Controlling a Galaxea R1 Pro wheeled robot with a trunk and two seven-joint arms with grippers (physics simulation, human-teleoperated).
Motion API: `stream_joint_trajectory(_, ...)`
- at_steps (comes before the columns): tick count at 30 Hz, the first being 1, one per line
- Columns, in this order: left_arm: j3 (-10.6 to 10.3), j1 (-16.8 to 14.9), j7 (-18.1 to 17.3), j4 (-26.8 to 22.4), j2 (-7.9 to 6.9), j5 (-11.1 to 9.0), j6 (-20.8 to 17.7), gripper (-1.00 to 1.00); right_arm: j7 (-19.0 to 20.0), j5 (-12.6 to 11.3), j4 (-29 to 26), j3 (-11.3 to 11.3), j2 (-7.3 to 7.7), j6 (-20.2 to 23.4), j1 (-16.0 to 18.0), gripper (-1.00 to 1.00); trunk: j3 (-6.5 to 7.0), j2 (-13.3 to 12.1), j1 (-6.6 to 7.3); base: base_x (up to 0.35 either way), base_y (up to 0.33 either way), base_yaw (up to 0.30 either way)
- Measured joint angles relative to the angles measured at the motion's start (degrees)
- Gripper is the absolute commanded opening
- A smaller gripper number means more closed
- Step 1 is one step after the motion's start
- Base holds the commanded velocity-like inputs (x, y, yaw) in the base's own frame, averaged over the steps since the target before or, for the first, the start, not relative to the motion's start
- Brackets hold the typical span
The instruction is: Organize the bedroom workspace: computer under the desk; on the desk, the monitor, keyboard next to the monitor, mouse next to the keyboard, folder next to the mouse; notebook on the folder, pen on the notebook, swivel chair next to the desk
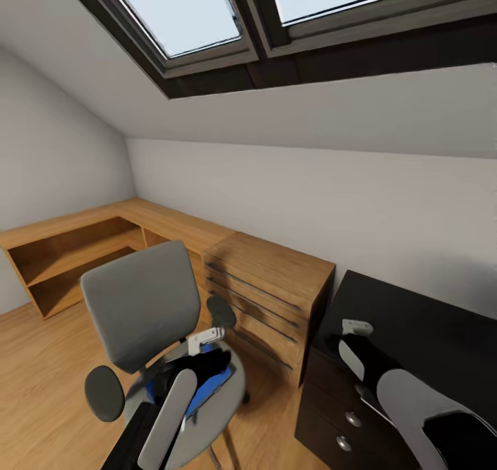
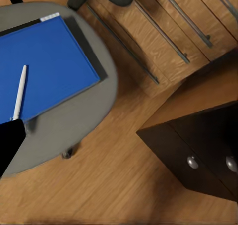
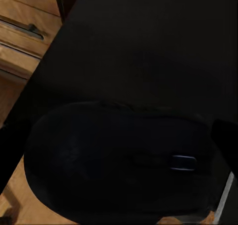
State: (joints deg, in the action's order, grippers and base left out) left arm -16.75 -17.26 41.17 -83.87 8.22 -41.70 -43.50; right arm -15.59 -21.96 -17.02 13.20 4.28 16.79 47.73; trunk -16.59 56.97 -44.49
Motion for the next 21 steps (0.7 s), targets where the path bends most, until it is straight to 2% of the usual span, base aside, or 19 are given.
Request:
stream_joint_trajectory(5,0.0,0.0,0.0,0.0,-0.03,0.0,0.0,1.0,-0.2,-0.2,-5.9,0.0,-0.04,1.0,-0.1,-1.0,0.9,-2.0,1.12,-0.248,0.0,0.0)
stream_joint_trajectory(8,0.0,0.0,0.0,0.1,-0.03,0.0,0.0,1.0,-0.4,-0.2,-10.3,-0.1,-0.05,3.6,-0.4,-1.0,1.44,-3.2,1.78,-0.048,0.0,0.0)
stream_joint_trajectory(10,0.0,0.0,0.0,0.1,0.01,0.0,0.0,1.0,-0.4,-0.2,-15.2,-0.2,-0.03,6.8,-1.4,-1.0,1.8,-4.0,2.23,-0.017,0.0,0.0)
stream_joint_trajectory(15,0.0,0.0,0.0,0.2,0.03,0.0,0.0,1.0,-0.6,-0.1,-26.7,-0.6,0.19,12.2,-6.6,-1.0,2.7,-6.0,3.34,-0.006,0.0,0.0)
stream_joint_trajectory(16,0.0,0.0,0.0,0.2,0.03,0.0,0.0,1.0,-3.7,-0.2,-37.9,-2.2,0.24,17.1,-12.0,-1.0,2.87,-6.4,3.56,0.0,0.0,0.0)
stream_joint_trajectory(17,0.0,0.0,0.1,0.2,0.03,0.0,0.0,1.0,-5.0,-0.1,-41.4,-2.7,0.24,18.2,-13.6,-1.0,3.05,-6.8,3.78,0.0,0.0,0.0)
stream_joint_trajectory(21,0.0,0.0,0.1,0.2,0.04,0.0,0.0,1.0,-6.9,-0.2,-47.2,-3.5,0.23,20.2,-16.5,-1.0,3.77,-8.4,4.66,0.0,0.0,0.0)
